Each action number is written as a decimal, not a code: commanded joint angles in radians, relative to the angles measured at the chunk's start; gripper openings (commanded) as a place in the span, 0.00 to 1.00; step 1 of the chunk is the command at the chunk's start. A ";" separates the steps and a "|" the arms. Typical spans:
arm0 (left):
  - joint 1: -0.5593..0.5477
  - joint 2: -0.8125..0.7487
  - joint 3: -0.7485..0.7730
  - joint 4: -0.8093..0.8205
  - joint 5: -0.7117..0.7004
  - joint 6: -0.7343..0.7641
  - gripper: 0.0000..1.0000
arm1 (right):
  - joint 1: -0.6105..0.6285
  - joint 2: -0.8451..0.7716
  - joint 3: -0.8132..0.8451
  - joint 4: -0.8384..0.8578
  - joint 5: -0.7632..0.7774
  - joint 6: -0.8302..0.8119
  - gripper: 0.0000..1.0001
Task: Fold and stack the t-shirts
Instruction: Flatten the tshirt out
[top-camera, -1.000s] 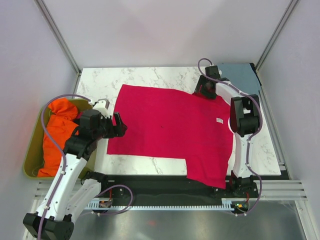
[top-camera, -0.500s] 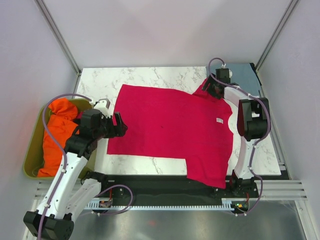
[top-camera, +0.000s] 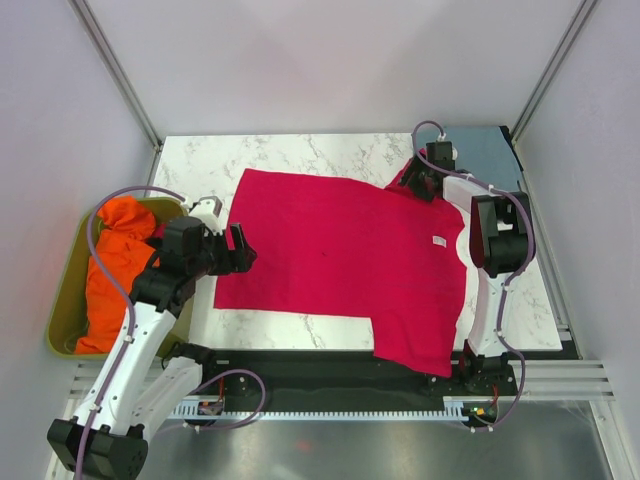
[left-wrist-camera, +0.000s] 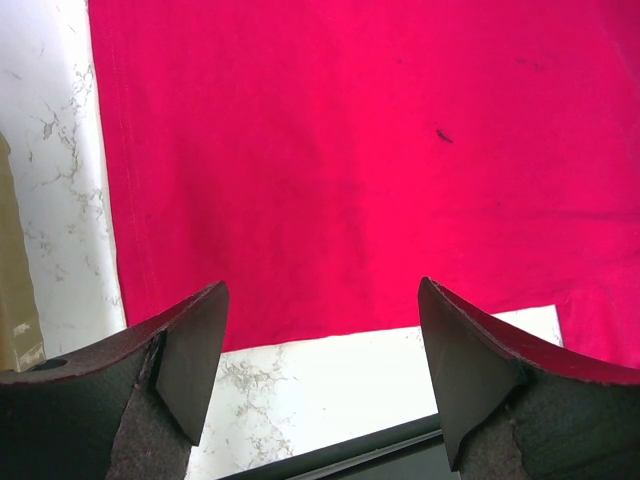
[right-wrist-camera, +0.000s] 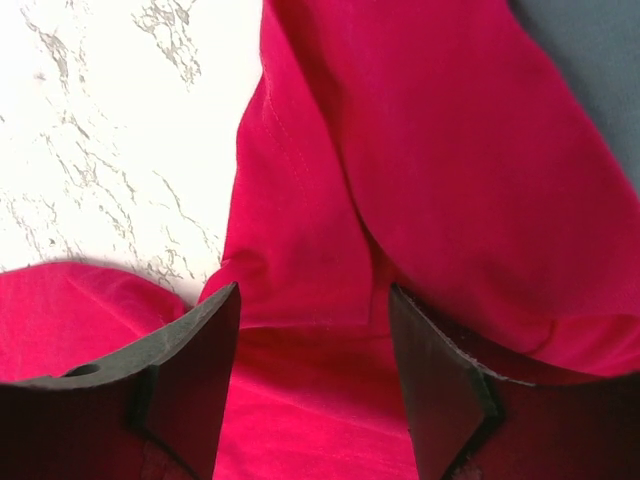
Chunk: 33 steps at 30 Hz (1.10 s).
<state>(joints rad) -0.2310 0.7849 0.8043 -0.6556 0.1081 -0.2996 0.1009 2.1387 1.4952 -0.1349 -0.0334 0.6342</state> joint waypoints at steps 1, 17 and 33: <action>0.001 -0.004 -0.002 0.034 0.016 -0.026 0.83 | 0.003 -0.003 0.027 0.006 0.004 0.009 0.67; 0.001 0.002 -0.002 0.036 0.022 -0.024 0.83 | 0.037 0.053 0.169 -0.018 -0.014 0.013 0.00; 0.001 -0.001 -0.007 0.034 0.013 -0.021 0.83 | 0.126 0.423 0.706 0.044 -0.187 -0.008 0.81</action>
<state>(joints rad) -0.2310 0.7895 0.8017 -0.6552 0.1108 -0.2996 0.2329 2.5450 2.1197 -0.1341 -0.1566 0.6373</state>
